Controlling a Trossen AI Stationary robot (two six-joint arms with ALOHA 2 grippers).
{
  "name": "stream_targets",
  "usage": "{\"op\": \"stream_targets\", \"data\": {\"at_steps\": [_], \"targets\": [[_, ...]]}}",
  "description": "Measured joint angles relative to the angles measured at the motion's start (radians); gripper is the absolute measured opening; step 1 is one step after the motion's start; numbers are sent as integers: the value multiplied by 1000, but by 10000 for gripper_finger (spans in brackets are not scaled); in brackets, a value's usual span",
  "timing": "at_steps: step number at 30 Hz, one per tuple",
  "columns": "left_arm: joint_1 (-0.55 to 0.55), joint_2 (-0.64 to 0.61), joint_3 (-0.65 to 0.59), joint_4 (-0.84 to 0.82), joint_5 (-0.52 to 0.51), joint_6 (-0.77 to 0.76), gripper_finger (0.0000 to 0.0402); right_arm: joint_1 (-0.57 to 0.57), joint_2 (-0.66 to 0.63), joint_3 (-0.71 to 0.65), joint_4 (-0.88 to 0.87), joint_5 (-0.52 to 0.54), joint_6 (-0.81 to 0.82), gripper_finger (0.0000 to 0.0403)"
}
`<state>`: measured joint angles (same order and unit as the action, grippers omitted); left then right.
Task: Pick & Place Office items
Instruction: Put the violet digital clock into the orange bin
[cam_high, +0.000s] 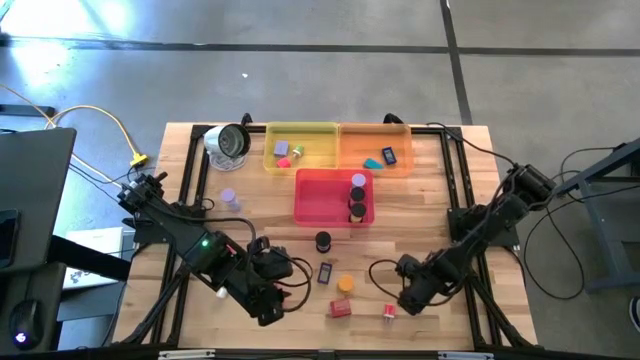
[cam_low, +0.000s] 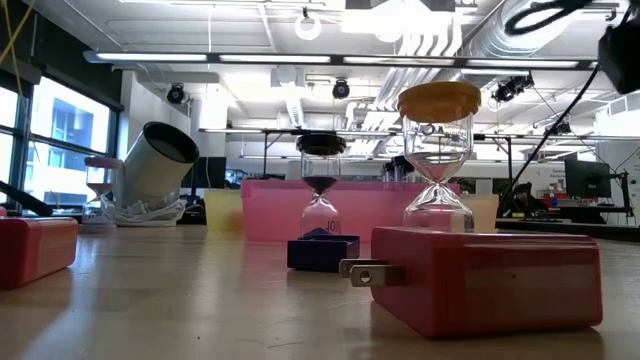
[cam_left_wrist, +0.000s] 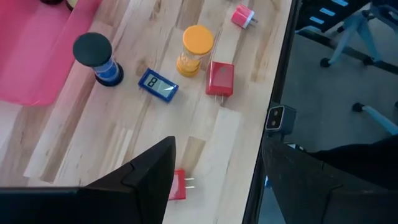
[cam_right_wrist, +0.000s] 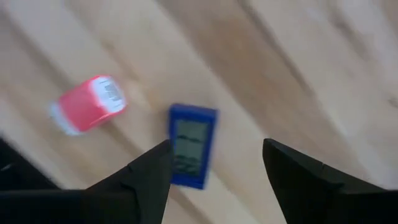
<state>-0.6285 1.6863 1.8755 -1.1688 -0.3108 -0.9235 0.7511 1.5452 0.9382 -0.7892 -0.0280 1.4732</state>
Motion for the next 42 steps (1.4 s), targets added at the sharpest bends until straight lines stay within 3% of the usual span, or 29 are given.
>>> {"op": "stream_targets", "data": {"at_steps": [12,35,42], "targets": [[0,0,0,22,0,-20,232,57,15,0,77,45,0,236],[-2,0,0,22,5,-43,232,55,238,8,115,-7,-91,235],[-6,0,0,22,5,-42,232,46,240,6,105,-8,-137,184]]}}
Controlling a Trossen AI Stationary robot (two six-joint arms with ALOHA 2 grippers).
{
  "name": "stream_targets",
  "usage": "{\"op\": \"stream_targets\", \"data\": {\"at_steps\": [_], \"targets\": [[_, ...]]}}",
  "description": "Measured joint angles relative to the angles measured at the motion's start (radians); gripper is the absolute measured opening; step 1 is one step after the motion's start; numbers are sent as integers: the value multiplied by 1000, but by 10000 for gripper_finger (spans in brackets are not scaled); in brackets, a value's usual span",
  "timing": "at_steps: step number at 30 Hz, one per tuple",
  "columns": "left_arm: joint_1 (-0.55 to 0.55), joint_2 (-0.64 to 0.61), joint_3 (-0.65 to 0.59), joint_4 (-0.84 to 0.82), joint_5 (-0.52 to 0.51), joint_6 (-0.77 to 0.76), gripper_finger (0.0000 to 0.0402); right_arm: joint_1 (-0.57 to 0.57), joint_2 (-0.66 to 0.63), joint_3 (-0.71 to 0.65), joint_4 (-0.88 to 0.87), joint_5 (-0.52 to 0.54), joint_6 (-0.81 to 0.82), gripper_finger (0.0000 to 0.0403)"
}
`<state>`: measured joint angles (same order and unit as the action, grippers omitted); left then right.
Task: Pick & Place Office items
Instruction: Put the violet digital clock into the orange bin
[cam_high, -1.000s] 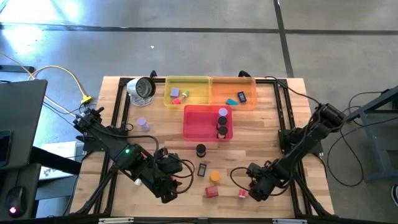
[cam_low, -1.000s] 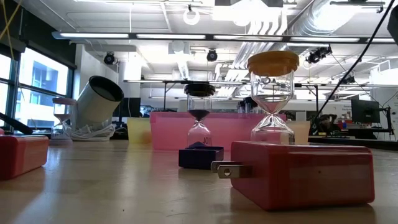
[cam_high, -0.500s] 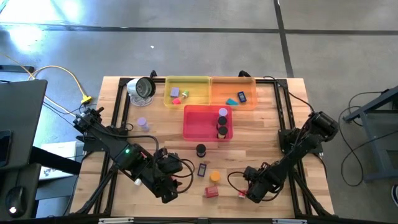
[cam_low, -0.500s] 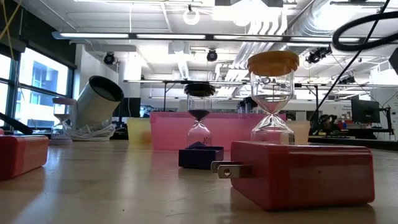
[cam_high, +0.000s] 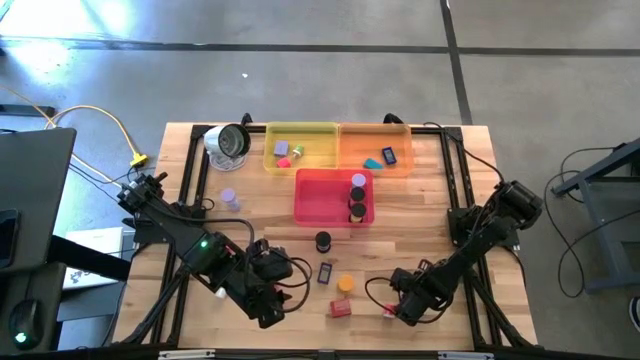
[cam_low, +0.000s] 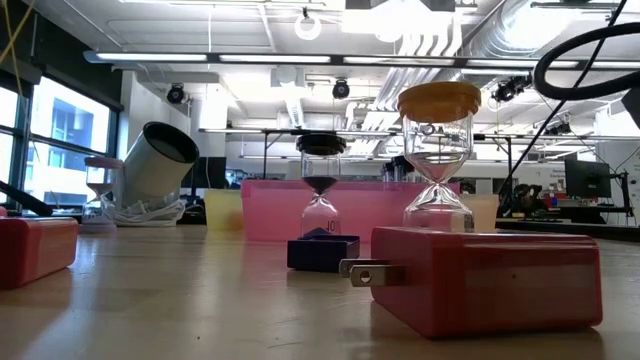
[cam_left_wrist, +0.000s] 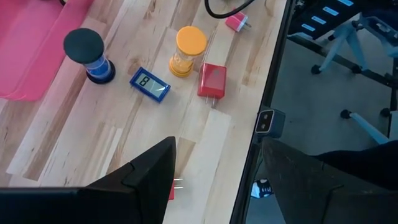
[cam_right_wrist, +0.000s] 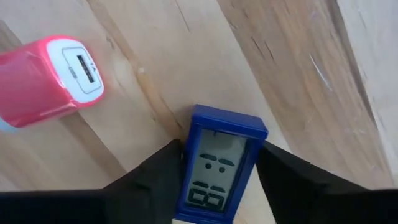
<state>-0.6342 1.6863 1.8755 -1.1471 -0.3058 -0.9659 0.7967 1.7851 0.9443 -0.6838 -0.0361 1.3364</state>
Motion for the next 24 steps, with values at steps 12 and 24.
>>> {"op": "stream_targets", "data": {"at_steps": [12,24], "targets": [[1,0,0,-1,0,8,232,-26,-108,-19,-158,9,-56,130],[6,0,0,0,-11,25,232,-134,-338,-8,-447,39,-149,130]]}}
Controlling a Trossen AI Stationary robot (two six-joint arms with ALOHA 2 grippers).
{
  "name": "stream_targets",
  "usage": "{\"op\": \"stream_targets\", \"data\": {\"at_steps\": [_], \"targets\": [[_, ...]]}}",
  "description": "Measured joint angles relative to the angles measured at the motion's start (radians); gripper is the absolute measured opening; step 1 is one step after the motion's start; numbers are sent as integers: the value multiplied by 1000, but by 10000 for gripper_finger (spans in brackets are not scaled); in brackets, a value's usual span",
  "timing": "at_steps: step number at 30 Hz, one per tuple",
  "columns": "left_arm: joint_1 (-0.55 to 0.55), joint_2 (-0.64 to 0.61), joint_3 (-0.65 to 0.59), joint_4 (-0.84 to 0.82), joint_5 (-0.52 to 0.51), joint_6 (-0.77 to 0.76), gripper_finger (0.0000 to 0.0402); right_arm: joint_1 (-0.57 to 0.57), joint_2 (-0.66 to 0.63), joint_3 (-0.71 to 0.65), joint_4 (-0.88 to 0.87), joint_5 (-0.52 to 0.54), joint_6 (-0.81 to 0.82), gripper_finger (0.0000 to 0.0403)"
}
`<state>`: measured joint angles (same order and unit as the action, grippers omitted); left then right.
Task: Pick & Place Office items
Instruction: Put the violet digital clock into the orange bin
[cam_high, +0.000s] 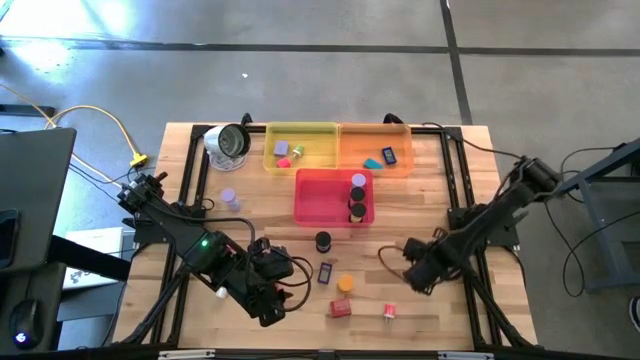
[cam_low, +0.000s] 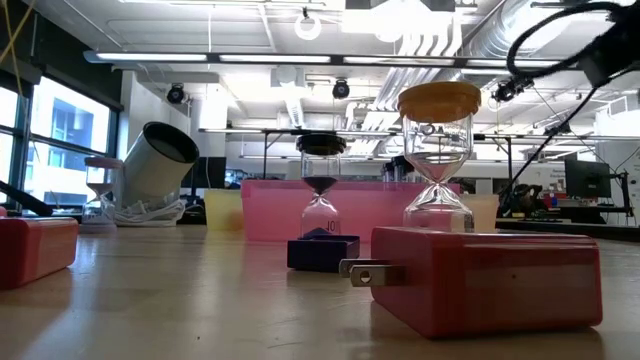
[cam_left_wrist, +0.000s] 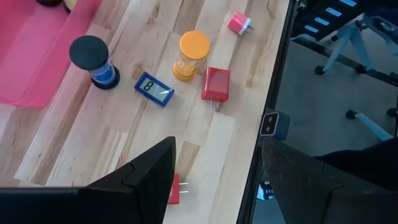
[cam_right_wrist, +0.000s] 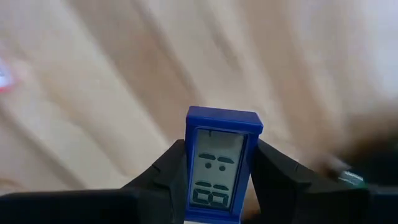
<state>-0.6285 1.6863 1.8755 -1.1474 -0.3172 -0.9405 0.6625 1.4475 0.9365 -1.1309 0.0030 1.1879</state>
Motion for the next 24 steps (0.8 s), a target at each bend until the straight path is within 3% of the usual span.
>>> {"op": "stream_targets", "data": {"at_steps": [7,12,19,24], "targets": [[7,0,0,0,1,70,232,-107,-144,48,-187,106,-69,130],[38,0,0,-4,1,154,232,-246,-192,133,-305,218,-166,130],[78,0,0,-63,14,243,232,-527,-199,290,-318,319,-447,130],[138,-16,0,-113,15,320,232,-769,-196,353,-233,338,-658,130]]}}
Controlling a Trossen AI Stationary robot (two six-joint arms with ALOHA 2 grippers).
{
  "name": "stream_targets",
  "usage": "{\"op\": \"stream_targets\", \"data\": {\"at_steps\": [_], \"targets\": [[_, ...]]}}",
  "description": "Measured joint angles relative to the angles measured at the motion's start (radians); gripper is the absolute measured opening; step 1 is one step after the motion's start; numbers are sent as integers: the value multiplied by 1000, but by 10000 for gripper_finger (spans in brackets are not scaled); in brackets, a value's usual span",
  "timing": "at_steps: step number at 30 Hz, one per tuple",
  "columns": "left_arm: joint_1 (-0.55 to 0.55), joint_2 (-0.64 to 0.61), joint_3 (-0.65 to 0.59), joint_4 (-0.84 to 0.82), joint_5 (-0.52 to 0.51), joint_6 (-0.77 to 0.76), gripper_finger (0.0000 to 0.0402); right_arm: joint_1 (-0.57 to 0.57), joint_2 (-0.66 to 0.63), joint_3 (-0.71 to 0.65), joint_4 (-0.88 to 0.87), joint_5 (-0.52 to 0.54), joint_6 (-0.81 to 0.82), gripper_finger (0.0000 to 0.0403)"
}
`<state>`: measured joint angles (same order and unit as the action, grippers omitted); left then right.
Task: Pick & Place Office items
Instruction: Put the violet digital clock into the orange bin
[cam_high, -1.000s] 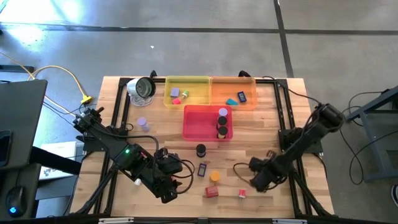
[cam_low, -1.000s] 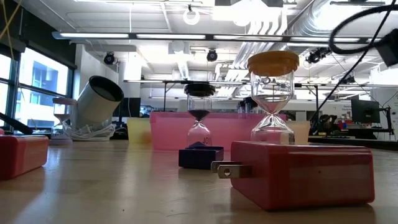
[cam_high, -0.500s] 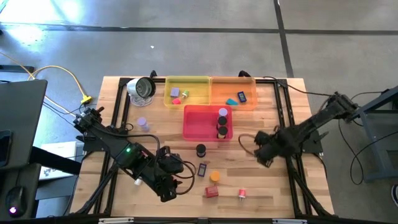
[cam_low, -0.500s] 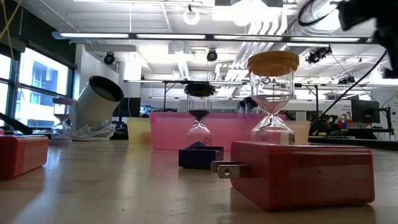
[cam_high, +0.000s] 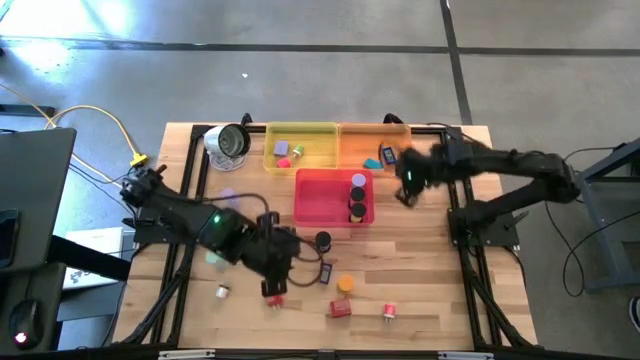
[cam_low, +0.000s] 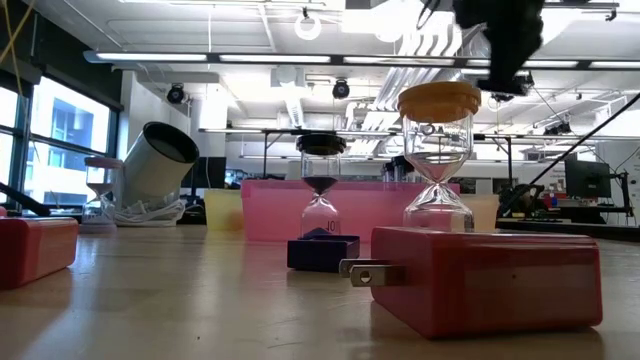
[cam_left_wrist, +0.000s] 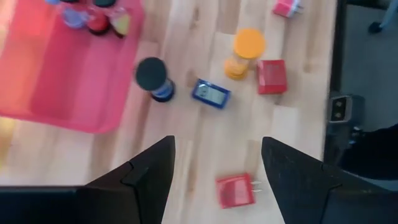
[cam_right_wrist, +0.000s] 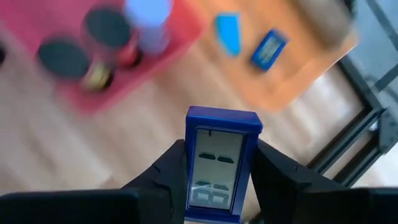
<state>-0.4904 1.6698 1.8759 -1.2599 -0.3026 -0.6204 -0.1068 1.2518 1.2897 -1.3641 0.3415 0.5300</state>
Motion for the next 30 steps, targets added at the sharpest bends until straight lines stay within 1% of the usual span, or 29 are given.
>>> {"op": "stream_targets", "data": {"at_steps": [3,7,11,14,16,20,25,30], "targets": [[39,-13,0,-11,20,62,232,-161,0,7,89,-34,-105,130],[80,-18,1,-60,44,103,232,-355,32,8,220,-144,-236,130],[123,-26,1,-98,50,153,232,-507,113,8,310,-225,-338,130],[158,-37,1,-127,52,195,232,-592,205,7,341,-242,-389,130],[177,-40,1,-149,53,213,232,-633,270,7,364,-226,-406,130],[215,-45,1,-181,66,256,232,-692,392,7,389,-133,-428,130],[265,-52,0,-223,72,304,232,-724,508,7,422,-128,-453,130],[319,-57,0,-229,95,369,232,-724,564,7,466,-105,-466,130]]}}
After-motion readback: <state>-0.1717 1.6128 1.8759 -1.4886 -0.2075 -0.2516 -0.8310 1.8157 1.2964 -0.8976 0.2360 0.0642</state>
